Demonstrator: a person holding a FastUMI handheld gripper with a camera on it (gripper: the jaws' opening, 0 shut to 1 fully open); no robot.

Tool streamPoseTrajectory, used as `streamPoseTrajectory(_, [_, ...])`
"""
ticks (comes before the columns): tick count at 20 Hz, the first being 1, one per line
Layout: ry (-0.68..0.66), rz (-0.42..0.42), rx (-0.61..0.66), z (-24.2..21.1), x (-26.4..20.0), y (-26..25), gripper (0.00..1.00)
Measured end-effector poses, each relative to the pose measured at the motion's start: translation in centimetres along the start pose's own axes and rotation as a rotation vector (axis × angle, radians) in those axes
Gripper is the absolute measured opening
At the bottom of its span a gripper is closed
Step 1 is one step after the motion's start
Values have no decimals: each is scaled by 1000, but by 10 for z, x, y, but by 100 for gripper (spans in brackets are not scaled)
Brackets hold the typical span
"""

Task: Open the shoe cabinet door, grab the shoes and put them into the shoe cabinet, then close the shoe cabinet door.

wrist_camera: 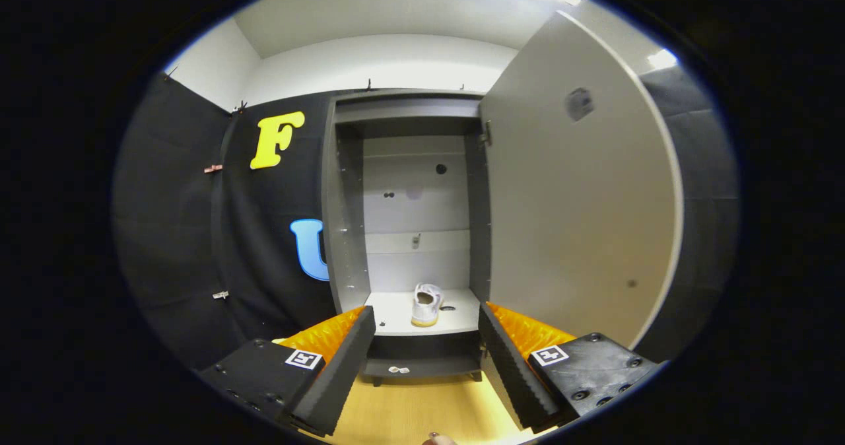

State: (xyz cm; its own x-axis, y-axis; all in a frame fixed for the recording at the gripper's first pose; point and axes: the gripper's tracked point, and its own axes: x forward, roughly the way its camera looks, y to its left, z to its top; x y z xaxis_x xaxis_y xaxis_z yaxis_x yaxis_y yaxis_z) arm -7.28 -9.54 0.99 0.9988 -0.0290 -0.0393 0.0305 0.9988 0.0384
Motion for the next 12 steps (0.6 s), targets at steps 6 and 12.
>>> streamPoseTrajectory(6, [-42,-88,0,31,-70,-107,98])
streamPoseTrajectory(12, [-31,-95,-28,21,-67,-188,97])
